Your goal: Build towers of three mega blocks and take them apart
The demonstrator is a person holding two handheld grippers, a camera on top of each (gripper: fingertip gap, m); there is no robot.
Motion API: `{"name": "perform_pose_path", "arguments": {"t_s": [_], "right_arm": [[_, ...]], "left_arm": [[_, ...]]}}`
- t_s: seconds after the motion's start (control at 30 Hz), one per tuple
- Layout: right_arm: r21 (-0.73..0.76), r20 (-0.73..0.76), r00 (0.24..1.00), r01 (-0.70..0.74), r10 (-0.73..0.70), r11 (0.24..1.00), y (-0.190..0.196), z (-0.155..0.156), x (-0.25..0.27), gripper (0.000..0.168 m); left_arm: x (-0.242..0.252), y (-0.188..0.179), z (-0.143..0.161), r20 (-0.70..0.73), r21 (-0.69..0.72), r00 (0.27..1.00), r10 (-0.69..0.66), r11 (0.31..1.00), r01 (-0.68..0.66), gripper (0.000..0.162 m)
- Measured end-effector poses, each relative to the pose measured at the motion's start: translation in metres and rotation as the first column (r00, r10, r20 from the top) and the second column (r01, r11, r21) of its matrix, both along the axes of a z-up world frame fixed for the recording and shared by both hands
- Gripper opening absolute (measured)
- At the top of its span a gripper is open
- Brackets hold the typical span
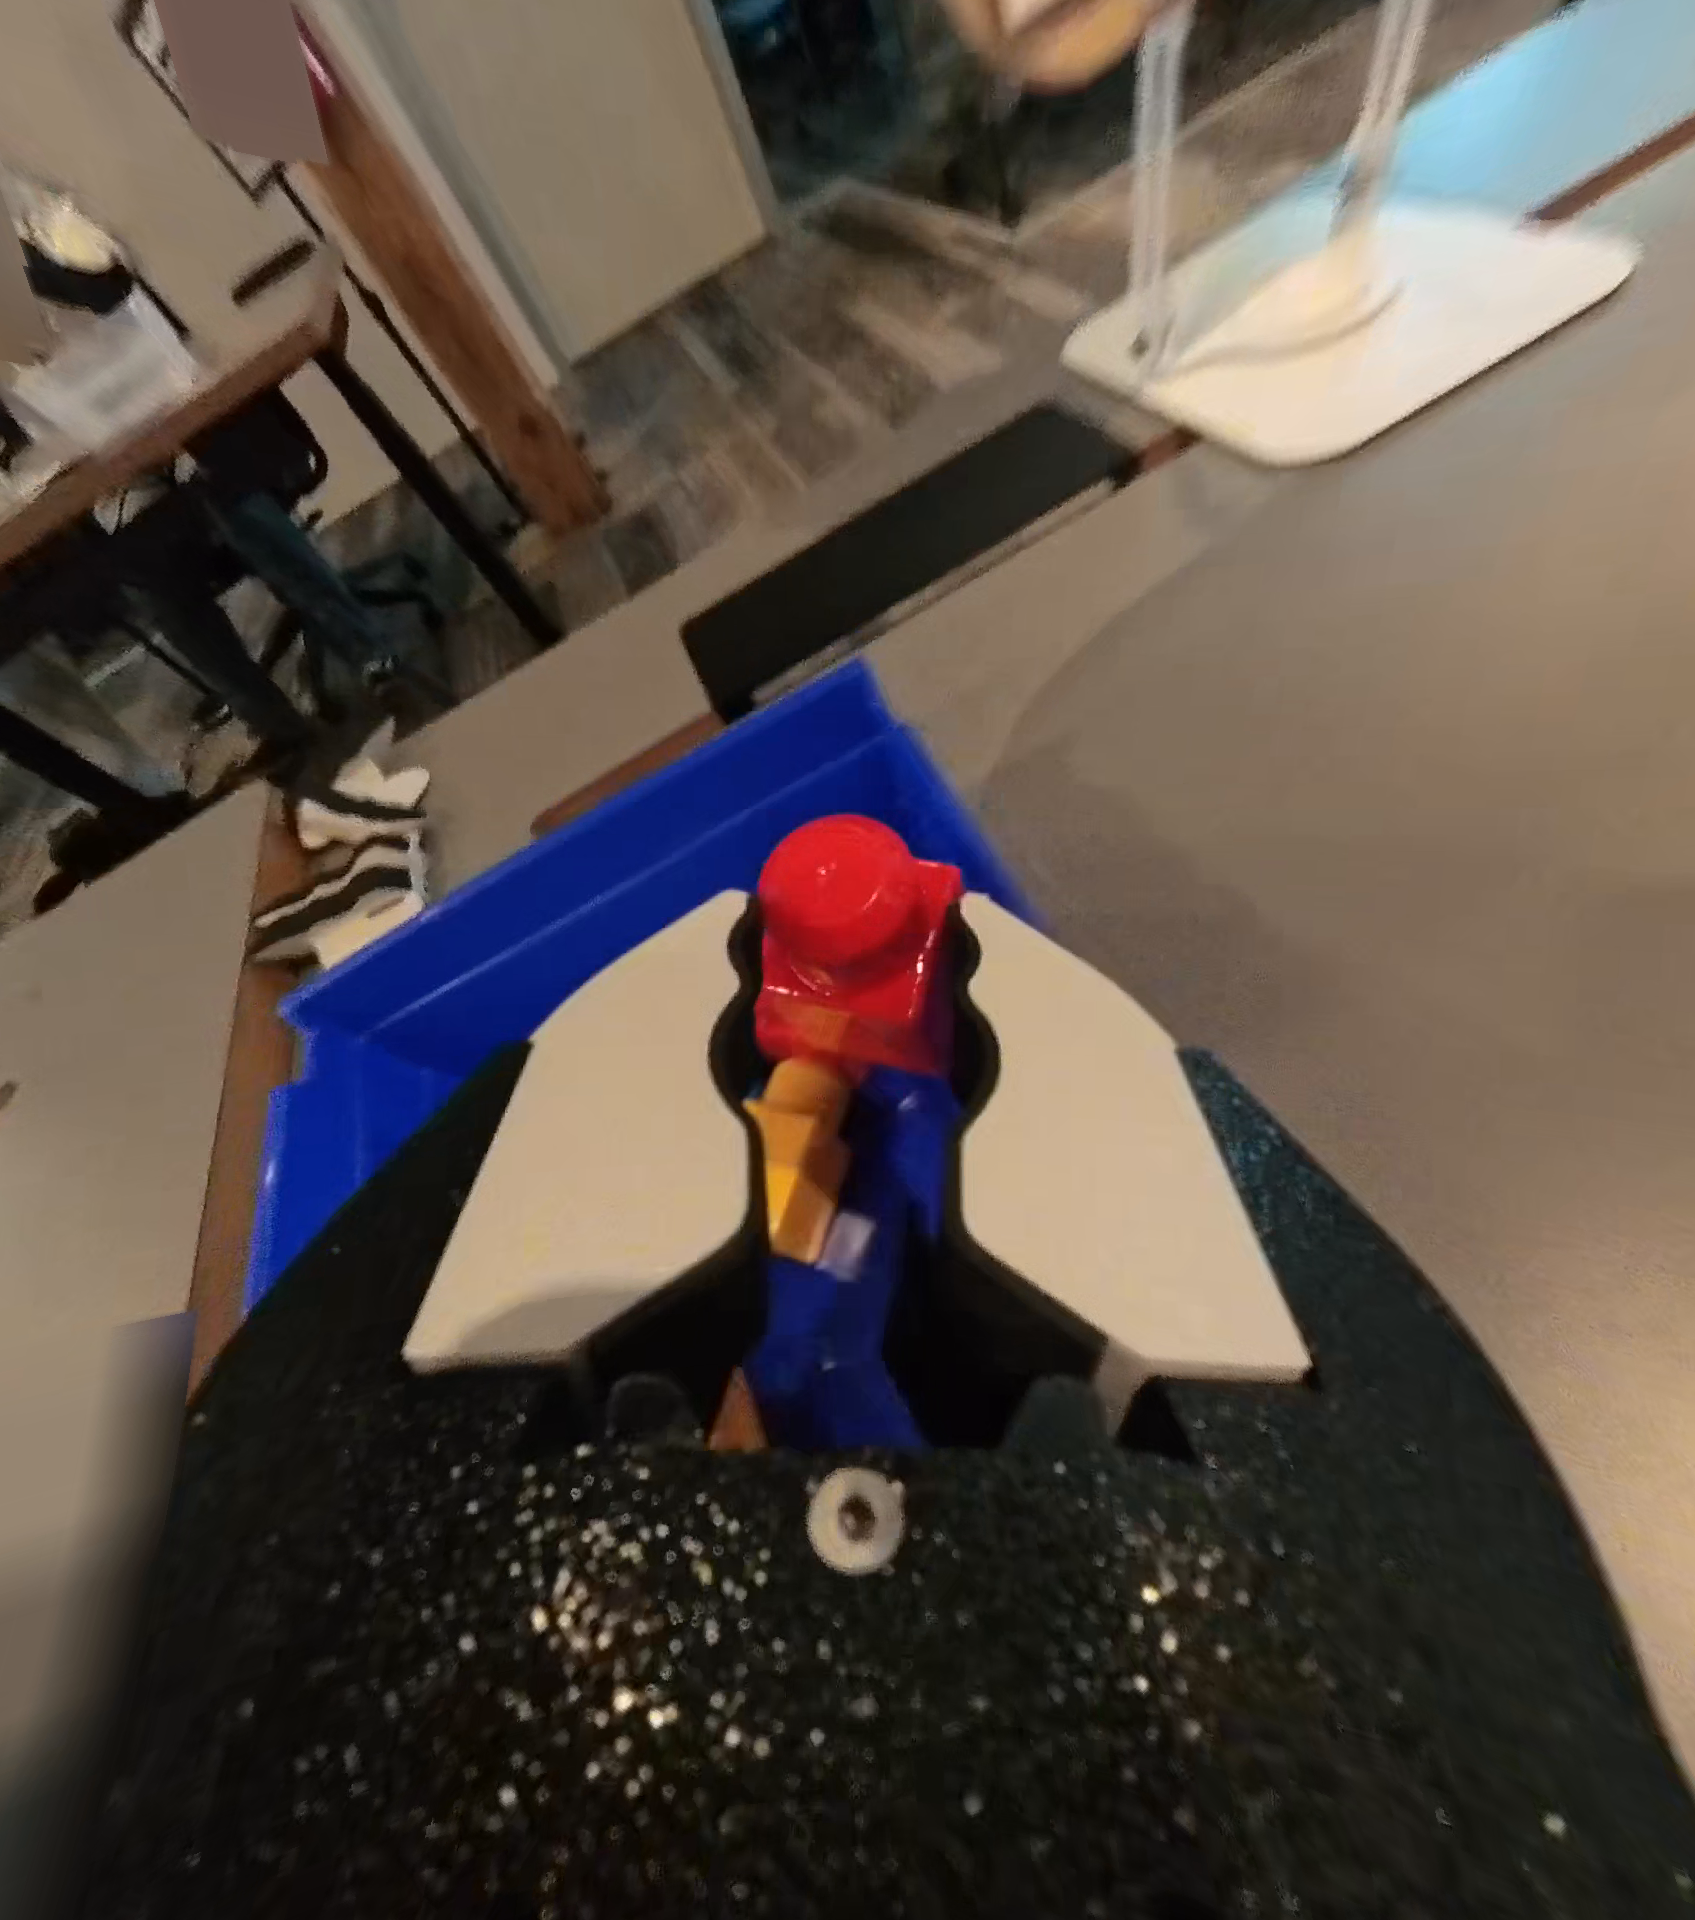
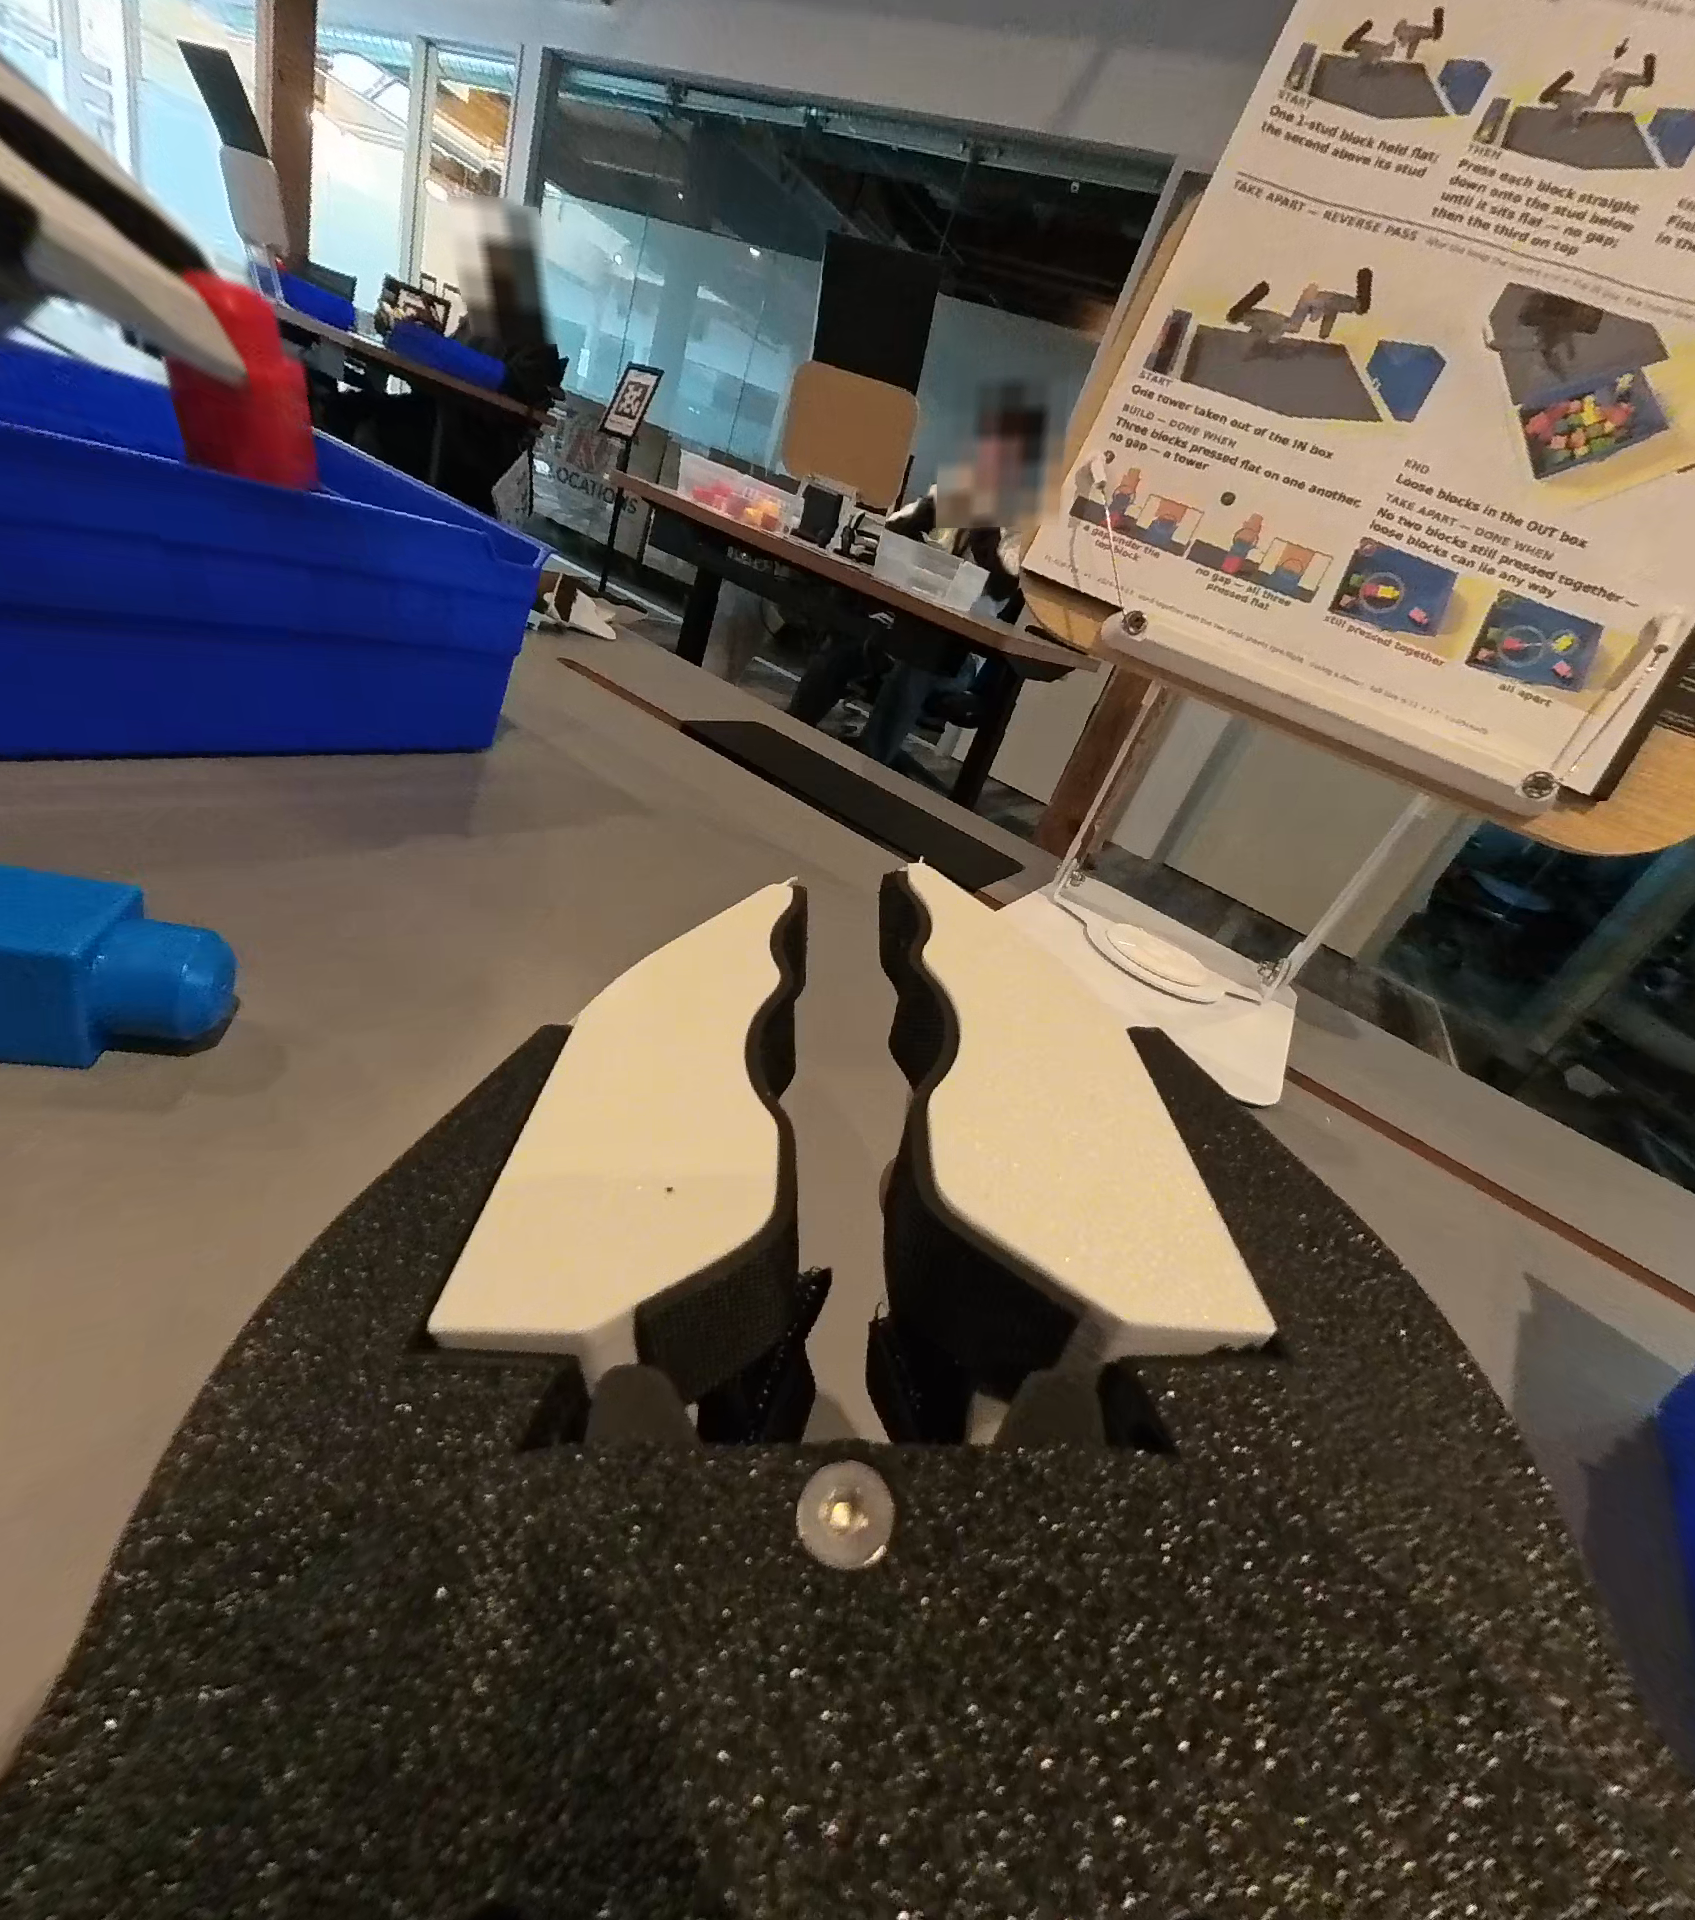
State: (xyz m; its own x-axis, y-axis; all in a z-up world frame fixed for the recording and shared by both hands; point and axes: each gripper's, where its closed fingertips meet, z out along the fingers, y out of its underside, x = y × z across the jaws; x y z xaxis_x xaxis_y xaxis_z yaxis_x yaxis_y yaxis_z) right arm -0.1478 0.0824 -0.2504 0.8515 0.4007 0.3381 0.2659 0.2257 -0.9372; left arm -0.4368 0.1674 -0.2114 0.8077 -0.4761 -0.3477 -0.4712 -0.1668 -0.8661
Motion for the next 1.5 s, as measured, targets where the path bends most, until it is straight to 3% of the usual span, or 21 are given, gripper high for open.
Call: {"name": "perform_pose_path", "arguments": {"t_s": [0.1, 0.2, 0.4, 0.57, 0.67, 0.73, 0.87, 0.97, 1.13, 1.3, 1.37, 1.43, 1.5], "right_arm": [[0.000, -0.001, 1.000, 0.001, -0.001, 1.000, 0.000, 0.000, -0.001, 0.014], [0.001, -0.004, 1.000, 0.002, -0.002, 1.000, -0.001, 0.000, -0.001, 0.014], [0.002, -0.008, 1.000, 0.002, -0.002, 1.000, -0.001, 0.001, -0.003, 0.014], [0.002, -0.007, 1.000, 0.001, -0.001, 1.000, -0.001, 0.001, -0.003, 0.014], [0.002, -0.007, 1.000, 0.000, 0.000, 1.000, -0.002, 0.001, -0.003, 0.014], [0.002, -0.006, 1.000, 0.001, -0.001, 1.000, -0.002, 0.001, -0.002, 0.014], [0.003, -0.003, 1.000, 0.003, -0.003, 1.000, -0.003, 0.001, -0.001, 0.014], [0.006, -0.001, 1.000, 0.004, -0.004, 1.000, -0.004, 0.002, 0.000, 0.014], [0.008, 0.001, 1.000, 0.004, -0.004, 1.000, -0.004, 0.003, 0.001, 0.014], [0.008, 0.005, 1.000, 0.002, -0.002, 1.000, -0.002, 0.002, 0.001, 0.014], [0.009, 0.007, 1.000, 0.001, -0.001, 1.000, -0.003, 0.002, 0.001, 0.014], [0.009, 0.007, 1.000, 0.001, -0.001, 1.000, -0.002, 0.002, 0.001, 0.014], [0.008, 0.006, 1.000, 0.001, -0.001, 1.000, -0.002, 0.002, 0.001, 0.014]], "left_arm": [[0.047, -0.035, 0.024, 0.102, 0.033, 0.985, -0.143, 0.990, 0.140, 0.033], [0.102, -0.073, 0.028, 0.168, 0.007, 0.937, -0.306, 0.951, 0.309, 0.033], [0.182, -0.130, -0.036, 0.068, -0.244, 0.858, -0.509, 0.826, 0.509, 0.033], [0.194, -0.131, -0.086, -0.142, -0.328, 0.844, -0.517, 0.829, 0.453, 0.033], [0.195, -0.132, -0.102, -0.138, -0.370, 0.847, -0.513, 0.820, 0.436, 0.033], [0.196, -0.132, -0.104, -0.097, -0.370, 0.864, -0.494, 0.824, 0.430, 0.034], [0.196, -0.130, -0.096, -0.018, -0.333, 0.892, -0.453, 0.843, 0.421, 0.063], [0.193, -0.132, -0.080, 0.022, -0.250, 0.895, -0.446, 0.864, 0.436, 0.065], [0.176, -0.129, -0.020, 0.114, 0.005, 0.903, -0.414, 0.909, 0.417, 0.041], [0.111, -0.096, 0.027, 0.068, 0.222, 0.974, -0.216, 0.955, 0.196, 0.011], [0.067, -0.073, 0.028, 0.023, 0.221, 0.999, -0.042, 0.975, 0.036, 0.000], [0.022, -0.051, 0.016, -0.031, 0.145, 0.992, 0.121, 0.983, -0.116, 0.000], [-0.011, -0.032, -0.004, -0.083, 0.040, 0.978, 0.194, 0.981, -0.191, 0.000]]}}
